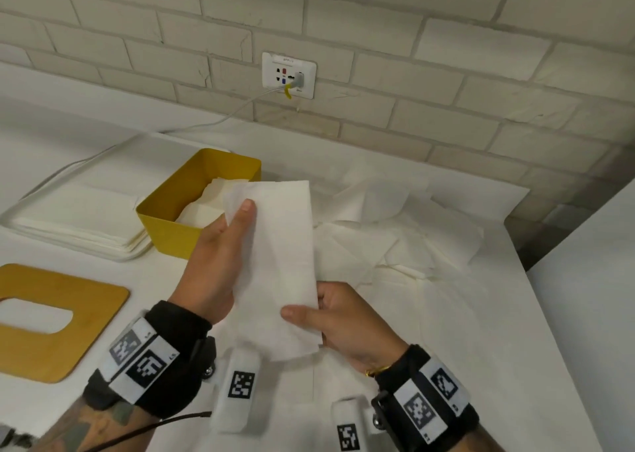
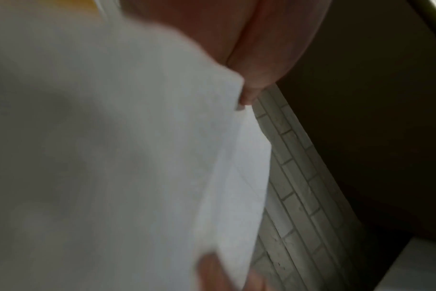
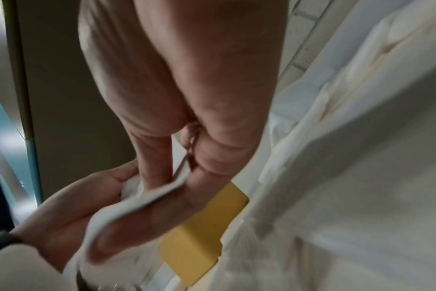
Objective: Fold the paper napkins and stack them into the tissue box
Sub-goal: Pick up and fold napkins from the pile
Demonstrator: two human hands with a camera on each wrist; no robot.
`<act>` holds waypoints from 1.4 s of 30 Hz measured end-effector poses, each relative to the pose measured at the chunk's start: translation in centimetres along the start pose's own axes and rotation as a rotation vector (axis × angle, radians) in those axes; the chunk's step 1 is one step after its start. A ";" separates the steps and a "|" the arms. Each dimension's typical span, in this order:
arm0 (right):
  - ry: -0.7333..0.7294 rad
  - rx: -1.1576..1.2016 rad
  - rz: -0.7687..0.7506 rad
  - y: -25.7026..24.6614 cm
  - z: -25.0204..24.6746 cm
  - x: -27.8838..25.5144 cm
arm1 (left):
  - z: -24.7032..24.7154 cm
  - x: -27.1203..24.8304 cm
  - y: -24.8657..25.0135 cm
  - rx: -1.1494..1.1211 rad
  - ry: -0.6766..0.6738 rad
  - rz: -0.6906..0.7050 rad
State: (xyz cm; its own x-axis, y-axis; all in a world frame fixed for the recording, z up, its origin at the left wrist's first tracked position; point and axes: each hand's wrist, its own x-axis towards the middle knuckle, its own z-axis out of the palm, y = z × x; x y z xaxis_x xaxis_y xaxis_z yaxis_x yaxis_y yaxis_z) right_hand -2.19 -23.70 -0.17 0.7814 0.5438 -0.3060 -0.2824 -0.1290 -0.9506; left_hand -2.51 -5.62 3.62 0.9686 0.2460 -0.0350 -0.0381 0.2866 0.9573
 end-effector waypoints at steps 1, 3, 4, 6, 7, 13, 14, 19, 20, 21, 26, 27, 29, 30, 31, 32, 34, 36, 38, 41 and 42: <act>-0.050 0.038 0.037 0.4 0.1 -0.3 | -0.4 0.1 -0.1 -0.031 0.034 -0.007; -0.120 0.075 0.074 1.0 0.0 -0.8 | -1.2 0.1 -0.5 -0.092 0.058 -0.053; -0.125 0.093 0.079 1.2 0.0 -1.0 | -1.3 -0.1 -0.9 -0.116 0.044 -0.089; -0.110 0.138 0.082 1.6 -0.1 -1.1 | -1.4 -0.6 -1.8 -0.133 -0.020 -0.161; -0.106 0.156 0.083 1.8 -0.1 -1.0 | -1.4 -0.7 -2.3 -0.137 -0.041 -0.184; -0.247 -0.021 0.146 1.8 -0.2 -1.8 | -2.9 -0.1 -2.0 -0.215 0.027 -0.134; -0.227 -0.086 0.138 1.5 -0.6 -1.9 | -3.2 0.0 -1.7 -0.217 0.030 -0.126; 0.360 -0.518 -0.042 -1.3 -5.5 -0.3 | -4.3 -0.3 -1.6 -0.217 0.014 -0.139; 0.475 -0.601 -0.054 -1.7 -6.9 0.1 | -4.3 -0.5 -1.8 -0.220 0.018 -0.151; 0.549 -0.687 -0.045 -2.0 -8.0 0.4 | -4.4 -0.6 -2.0 -0.222 0.020 -0.161; 0.379 -1.189 -0.021 -0.6 -9.0 1.0 | -4.3 -1.1 -3.0 -0.225 0.021 -0.195; 0.335 -1.238 -0.023 -0.4 -8.5 1.1 | -4.3 -1.1 -3.1 -0.227 0.027 -0.197; 0.324 -1.305 -0.043 -0.5 -8.0 1.8 | -4.4 -1.0 -3.2 -0.227 0.028 -0.198; 0.334 -1.328 -0.056 -0.7 -7.8 2.0 | -4.4 -1.0 -3.2 -0.226 0.026 -0.203; 0.346 -1.330 -0.073 -1.0 -7.8 2.2 | -4.4 -0.9 -3.2 -0.225 0.026 -0.206; 0.355 -1.313 -0.098 -1.3 -7.9 2.1 | -4.4 -1.0 -3.1 -0.226 0.023 -0.209; 0.375 -1.240 -0.157 -1.9 -8.2 1.8 | -4.6 -1.1 -3.1 -0.231 0.017 -0.217; 0.422 -1.058 -0.210 -2.6 -8.6 1.3 | -4.7 -1.3 -3.1 -0.241 0.019 -0.239; 0.505 -0.755 -0.245 -3.3 -8.7 0.9 | -4.5 -1.5 -3.4 -0.250 0.028 -0.272; 0.584 -0.225 -0.273 -5.0 -7.7 0.8 | -3.2 -2.0 -4.3 -0.262 0.018 -0.398; 0.582 -0.063 -0.281 -5.8 -7.2 0.7 | -2.5 -2.2 -4.6 -0.260 0.002 -0.451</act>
State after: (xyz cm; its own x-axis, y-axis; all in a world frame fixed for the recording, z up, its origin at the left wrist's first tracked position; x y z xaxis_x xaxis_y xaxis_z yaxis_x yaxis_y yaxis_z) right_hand 4.01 -28.58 4.76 0.9996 0.0279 -0.0065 -0.0035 -0.1054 -0.9944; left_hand -5.03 -5.16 -1.42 0.9025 0.0465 -0.4283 0.3230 0.5847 0.7442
